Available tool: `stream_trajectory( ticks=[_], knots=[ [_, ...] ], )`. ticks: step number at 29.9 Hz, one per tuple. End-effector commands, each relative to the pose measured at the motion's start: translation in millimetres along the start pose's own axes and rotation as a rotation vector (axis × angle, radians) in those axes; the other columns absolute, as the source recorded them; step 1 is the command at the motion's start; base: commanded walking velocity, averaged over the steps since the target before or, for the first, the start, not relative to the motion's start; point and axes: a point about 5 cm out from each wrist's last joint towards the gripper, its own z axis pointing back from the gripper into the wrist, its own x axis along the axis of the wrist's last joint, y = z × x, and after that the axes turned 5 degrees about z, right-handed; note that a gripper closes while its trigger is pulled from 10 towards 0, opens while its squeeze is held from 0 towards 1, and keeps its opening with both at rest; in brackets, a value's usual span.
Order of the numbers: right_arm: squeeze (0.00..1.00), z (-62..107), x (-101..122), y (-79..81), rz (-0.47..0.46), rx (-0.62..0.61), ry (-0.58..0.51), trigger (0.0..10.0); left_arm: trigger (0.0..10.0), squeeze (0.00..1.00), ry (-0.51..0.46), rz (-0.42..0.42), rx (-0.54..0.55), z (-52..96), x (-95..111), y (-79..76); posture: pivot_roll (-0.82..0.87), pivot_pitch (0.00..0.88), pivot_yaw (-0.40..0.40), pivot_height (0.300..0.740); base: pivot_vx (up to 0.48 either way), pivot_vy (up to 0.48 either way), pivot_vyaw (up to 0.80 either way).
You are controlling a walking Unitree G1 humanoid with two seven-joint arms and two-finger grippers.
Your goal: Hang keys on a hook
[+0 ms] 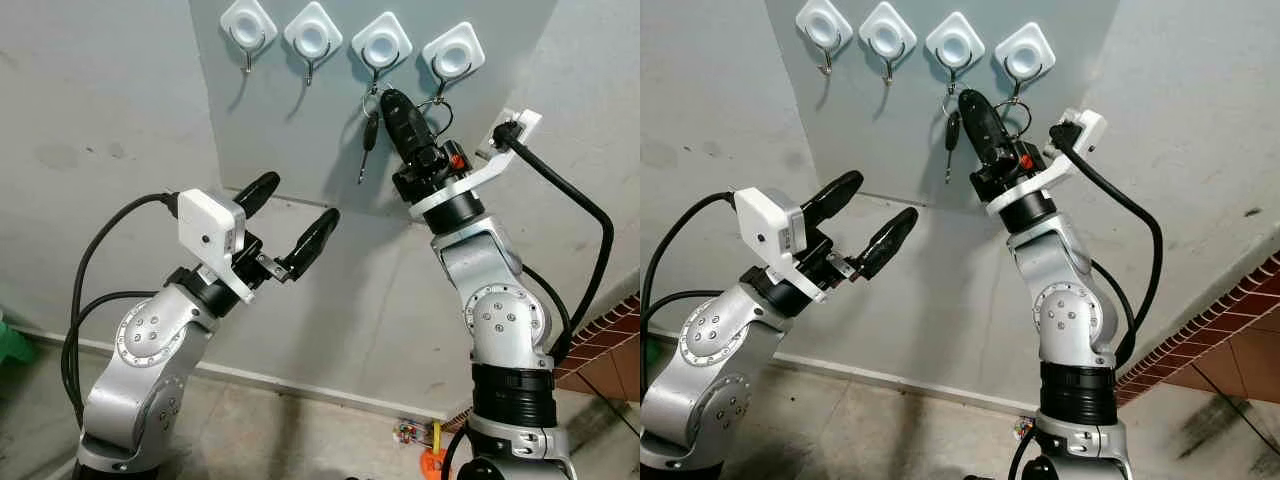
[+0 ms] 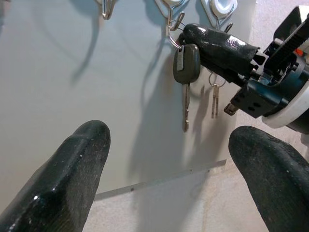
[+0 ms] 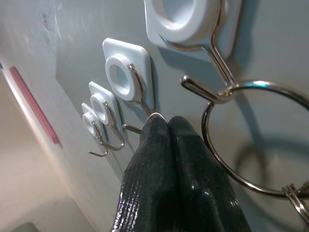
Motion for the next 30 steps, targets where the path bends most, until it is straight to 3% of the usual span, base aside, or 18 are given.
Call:
stream_trajectory(
  ticks=[1,2,3,4,8,10,18,30],
  knots=[
    [0.0,10.3,-10,-13.2,-0.008,-0.081,0.047,10.0,10.0,0.0,-0.016,-0.011,-0.007,-0.5,6,-2.0,0.04,0.139,-0.039,0.74,0.0,0.0,0.0],
    [0.0,11.3,-11,-13.5,-0.009,-0.082,0.049,10.0,10.0,0.0,-0.015,-0.011,-0.006,-0.4,6,-1.9,0.04,0.139,-0.039,0.74,0.0,0.0,0.0],
    [0.68,12.2,-12,-13.9,-0.01,-0.083,0.05,10.0,10.0,0.0,-0.015,-0.011,-0.004,-0.4,6,-1.7,0.04,0.138,-0.039,0.74,0.0,0.0,0.0],
    [1.0,13.6,-13,-14.2,-0.015,-0.083,0.049,10.0,10.0,0.0,-0.014,-0.009,-0.003,-0.1,6,-1.6,0.04,0.14,-0.038,0.74,0.0,0.0,0.0],
    [1.0,18.6,-16,-14.0,0.019,-0.078,0.045,10.0,10.0,0.0,-0.012,-0.008,0.001,0.5,5,-1.4,0.04,0.14,-0.038,0.74,0.0,0.0,0.0],
    [1.0,23.8,-23,-12.5,0.096,-0.052,0.072,10.0,10.0,0.0,-0.01,-0.013,0.005,0.4,4,-0.5,0.04,0.139,-0.036,0.74,0.0,0.0,0.0],
    [1.0,35.8,-39,-13.5,0.125,-0.04,0.141,10.0,10.0,0.0,-0.011,-0.019,0.02,0.2,2,1.5,0.03,0.131,-0.032,0.74,0.0,0.0,0.0],
    [1.0,60.3,-56,-27.9,0.157,-0.105,0.213,10.0,10.0,0.0,0.012,-0.005,0.046,4.3,-9,5.1,0.03,0.122,-0.027,0.74,0.0,0.0,0.0]
  ],
)
